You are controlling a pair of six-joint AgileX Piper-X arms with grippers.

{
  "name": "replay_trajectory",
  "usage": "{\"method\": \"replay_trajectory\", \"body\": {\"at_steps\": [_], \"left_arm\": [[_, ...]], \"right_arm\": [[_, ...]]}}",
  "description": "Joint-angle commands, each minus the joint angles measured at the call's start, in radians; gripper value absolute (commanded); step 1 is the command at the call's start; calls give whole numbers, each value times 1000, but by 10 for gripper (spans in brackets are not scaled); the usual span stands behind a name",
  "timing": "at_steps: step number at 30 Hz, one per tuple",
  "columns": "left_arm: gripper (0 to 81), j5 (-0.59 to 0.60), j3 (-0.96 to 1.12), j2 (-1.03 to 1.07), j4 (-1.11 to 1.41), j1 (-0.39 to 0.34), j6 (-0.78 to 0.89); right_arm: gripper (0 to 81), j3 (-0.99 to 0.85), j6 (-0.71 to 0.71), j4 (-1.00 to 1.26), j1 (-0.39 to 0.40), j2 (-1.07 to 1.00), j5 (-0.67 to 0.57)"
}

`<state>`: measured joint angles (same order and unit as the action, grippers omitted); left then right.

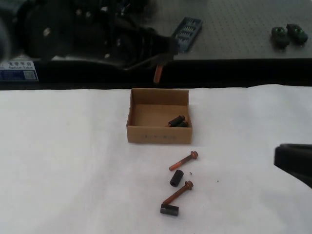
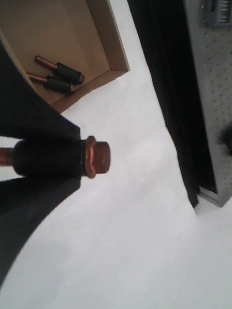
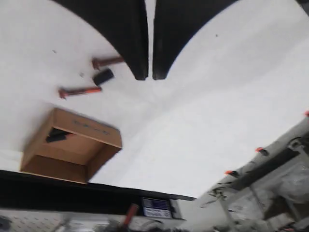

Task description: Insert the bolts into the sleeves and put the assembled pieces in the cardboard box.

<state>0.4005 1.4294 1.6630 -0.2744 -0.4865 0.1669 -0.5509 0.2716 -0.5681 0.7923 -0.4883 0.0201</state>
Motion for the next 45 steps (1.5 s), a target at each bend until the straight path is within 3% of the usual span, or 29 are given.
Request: {"method": "replay_trajectory", "body": {"at_steps": [1, 14, 32, 45], "left_arm": [[104, 2, 78, 52, -49, 3, -30], [104, -53, 377, 366, -209, 3, -70], [104, -170, 460, 588, -193, 3, -145], [104, -171, 610, 719, -193, 7, -152]], "right_arm": [[29, 2, -2, -68, -3, 25, 85], [29, 2, -64, -249, -3, 198, 113], [29, 46, -40, -296, -3, 345, 74], [29, 49, -40, -296, -3, 345, 74]]}}
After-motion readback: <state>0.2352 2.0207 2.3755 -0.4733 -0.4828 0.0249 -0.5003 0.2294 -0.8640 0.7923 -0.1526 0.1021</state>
